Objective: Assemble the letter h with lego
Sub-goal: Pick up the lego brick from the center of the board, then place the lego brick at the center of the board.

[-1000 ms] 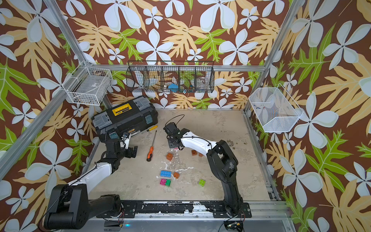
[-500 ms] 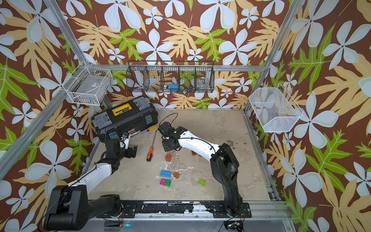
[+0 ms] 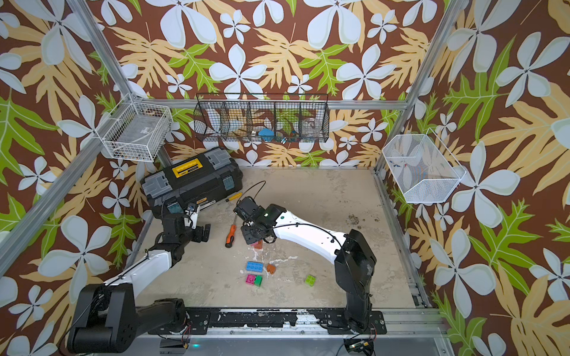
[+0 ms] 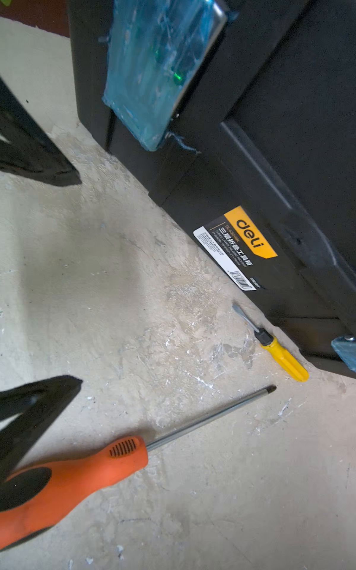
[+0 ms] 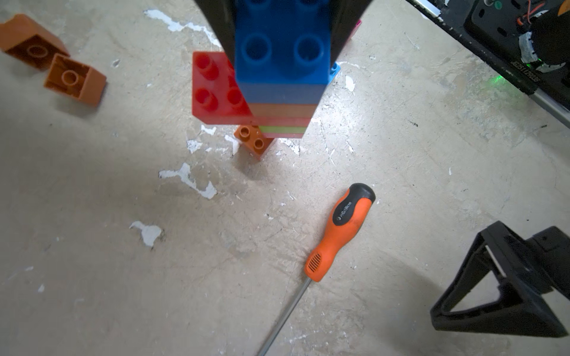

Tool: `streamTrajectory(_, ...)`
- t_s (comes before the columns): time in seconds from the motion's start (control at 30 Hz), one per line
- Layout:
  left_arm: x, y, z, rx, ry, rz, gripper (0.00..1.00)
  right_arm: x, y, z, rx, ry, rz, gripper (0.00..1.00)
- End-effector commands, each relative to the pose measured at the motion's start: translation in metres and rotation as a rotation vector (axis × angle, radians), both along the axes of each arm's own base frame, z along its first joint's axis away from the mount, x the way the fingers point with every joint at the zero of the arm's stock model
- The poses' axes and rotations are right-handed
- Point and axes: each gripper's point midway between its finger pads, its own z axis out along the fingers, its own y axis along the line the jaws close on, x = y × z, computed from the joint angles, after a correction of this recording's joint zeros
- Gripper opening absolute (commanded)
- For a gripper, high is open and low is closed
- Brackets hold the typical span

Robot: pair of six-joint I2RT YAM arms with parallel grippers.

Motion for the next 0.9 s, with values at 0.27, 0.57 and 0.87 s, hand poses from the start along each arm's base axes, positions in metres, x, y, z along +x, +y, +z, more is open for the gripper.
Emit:
streamTrajectory(0.27,0.001,0.0,0.003,-0.001,-0.013,0.001,1.0,0.005,0.04,-0.016,0.087,0.037,-0.248,0.2)
streamTrajectory(0.57,0.0,0.001,0.004,-0.004,-0.017,-0.001,1.0,0.015,0.039,-0.035,0.018,-0.02,-0.297,0.22)
streamTrajectory(0.87,0.001,0.001,0.004,-0.007,-0.018,-0.001,1.0,0.013,0.034,-0.052,-0.043,-0.009,-0.307,0.24)
